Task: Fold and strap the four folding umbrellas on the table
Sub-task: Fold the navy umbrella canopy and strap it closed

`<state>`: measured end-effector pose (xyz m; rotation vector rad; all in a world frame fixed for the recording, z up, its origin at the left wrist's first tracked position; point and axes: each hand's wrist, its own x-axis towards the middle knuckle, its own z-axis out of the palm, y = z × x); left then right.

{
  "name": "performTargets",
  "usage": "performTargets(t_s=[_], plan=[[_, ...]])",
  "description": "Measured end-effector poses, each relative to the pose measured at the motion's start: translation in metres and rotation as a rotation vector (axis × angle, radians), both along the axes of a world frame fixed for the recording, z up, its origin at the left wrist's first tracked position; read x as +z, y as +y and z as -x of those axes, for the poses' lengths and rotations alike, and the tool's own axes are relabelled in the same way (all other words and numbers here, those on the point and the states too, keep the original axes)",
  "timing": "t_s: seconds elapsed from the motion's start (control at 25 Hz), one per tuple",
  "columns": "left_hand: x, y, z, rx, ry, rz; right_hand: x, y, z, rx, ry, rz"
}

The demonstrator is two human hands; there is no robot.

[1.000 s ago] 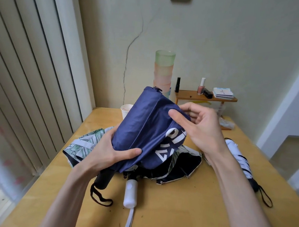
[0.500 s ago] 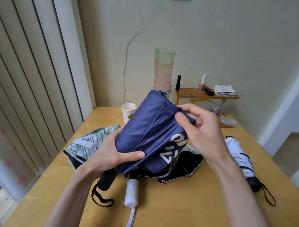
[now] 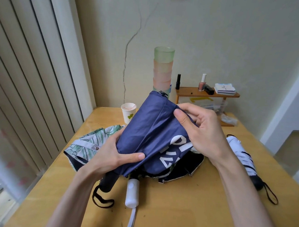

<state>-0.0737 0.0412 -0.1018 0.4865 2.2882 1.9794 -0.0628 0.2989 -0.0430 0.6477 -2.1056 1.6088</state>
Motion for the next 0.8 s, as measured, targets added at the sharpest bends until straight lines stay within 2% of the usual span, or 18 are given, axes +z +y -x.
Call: performTargets(t_s=[0.16, 0.36, 0.56, 0.8], plan=[[-0.0012, 0.0026, -0.0009, -0.017, -0.002, 0.009, -0.0005, 0.0017, 0.0022, -0.077, 0.044, -0.016], [-0.0004, 0.0031, -0.0017, -0.027, -0.005, 0.031, 0.0056, 0.0018, -0.0001, -0.039, 0.065, 0.044], [-0.0023, 0.0045, -0.0017, -0.057, -0.012, 0.028, 0.0039, -0.0041, 0.0, -0.029, 0.097, -0.021], [-0.0038, 0.0023, -0.0003, -0.055, -0.012, 0.004, 0.0029, 0.0007, -0.0015, 0.016, 0.018, 0.017]])
